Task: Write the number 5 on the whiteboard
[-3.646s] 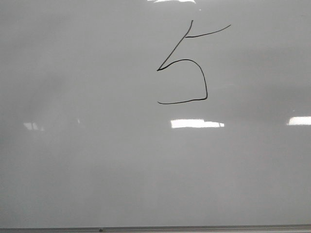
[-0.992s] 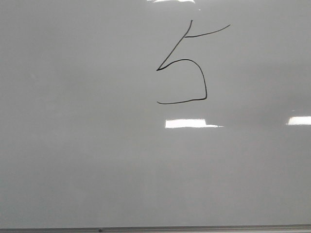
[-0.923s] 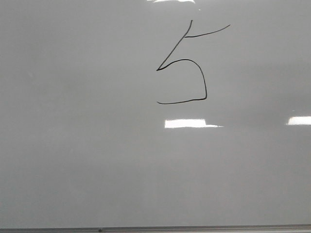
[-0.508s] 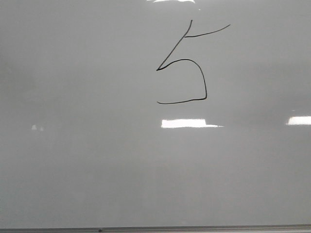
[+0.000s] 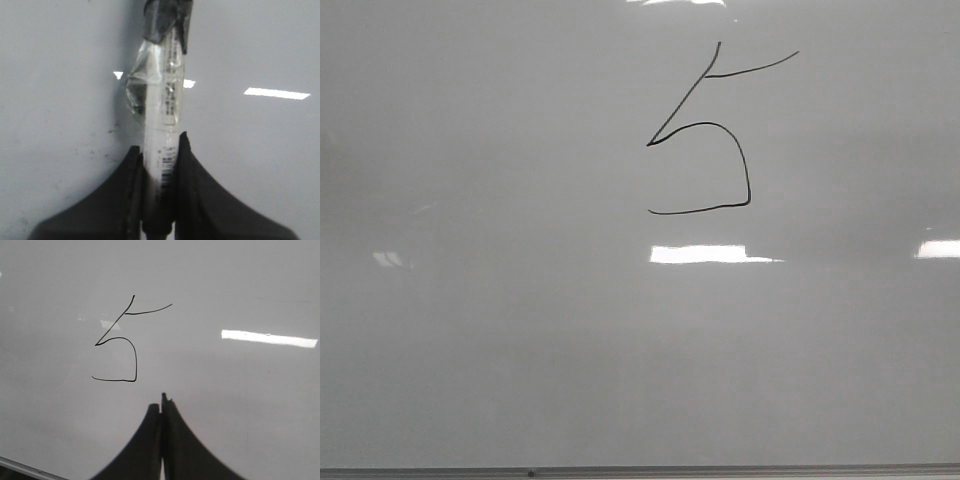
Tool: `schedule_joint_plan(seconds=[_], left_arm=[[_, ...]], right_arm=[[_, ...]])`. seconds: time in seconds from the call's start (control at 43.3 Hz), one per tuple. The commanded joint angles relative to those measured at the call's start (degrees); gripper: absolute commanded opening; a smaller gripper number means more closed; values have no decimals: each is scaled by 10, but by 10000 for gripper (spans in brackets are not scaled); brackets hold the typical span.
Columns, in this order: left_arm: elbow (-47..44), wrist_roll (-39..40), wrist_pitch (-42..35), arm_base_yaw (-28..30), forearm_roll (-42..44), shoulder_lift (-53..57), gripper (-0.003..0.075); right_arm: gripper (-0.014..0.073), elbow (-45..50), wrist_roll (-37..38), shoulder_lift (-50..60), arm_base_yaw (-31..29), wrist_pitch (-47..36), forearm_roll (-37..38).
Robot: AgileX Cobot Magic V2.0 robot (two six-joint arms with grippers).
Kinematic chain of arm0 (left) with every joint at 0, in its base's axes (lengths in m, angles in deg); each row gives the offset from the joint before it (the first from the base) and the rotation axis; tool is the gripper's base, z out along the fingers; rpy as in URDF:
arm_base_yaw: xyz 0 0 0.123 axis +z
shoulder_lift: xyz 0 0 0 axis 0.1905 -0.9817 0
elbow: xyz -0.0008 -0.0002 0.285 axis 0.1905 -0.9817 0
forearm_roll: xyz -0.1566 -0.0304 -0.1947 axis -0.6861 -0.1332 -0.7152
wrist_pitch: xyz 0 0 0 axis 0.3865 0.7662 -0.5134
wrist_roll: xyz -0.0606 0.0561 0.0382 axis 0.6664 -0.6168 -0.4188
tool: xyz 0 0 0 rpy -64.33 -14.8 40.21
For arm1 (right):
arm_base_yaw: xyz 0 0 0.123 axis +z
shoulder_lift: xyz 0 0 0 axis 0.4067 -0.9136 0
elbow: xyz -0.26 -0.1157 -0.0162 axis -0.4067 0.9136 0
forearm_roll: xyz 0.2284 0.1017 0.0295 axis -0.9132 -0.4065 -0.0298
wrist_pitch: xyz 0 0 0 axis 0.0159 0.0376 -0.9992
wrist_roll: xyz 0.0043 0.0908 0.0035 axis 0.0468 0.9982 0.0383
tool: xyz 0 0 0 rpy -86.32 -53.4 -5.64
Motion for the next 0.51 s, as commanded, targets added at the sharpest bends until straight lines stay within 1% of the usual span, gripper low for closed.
schedule_joint_plan(seconds=[0.0, 0.277, 0.392, 0.485], left_arm=[[24, -22, -1, -2, -12, 7, -18], [25, -23, 3, -2, -9, 7, -9], [25, -23, 2, -2, -9, 7, 75], [25, -23, 2, -2, -9, 7, 175]], right_arm=[[-71, -16, -3, -5, -3, -47, -6], [-71, -16, -3, -5, -3, -47, -6], [-71, -16, -3, -5, -3, -47, -6], [-71, -16, -3, -5, -3, -47, -6]])
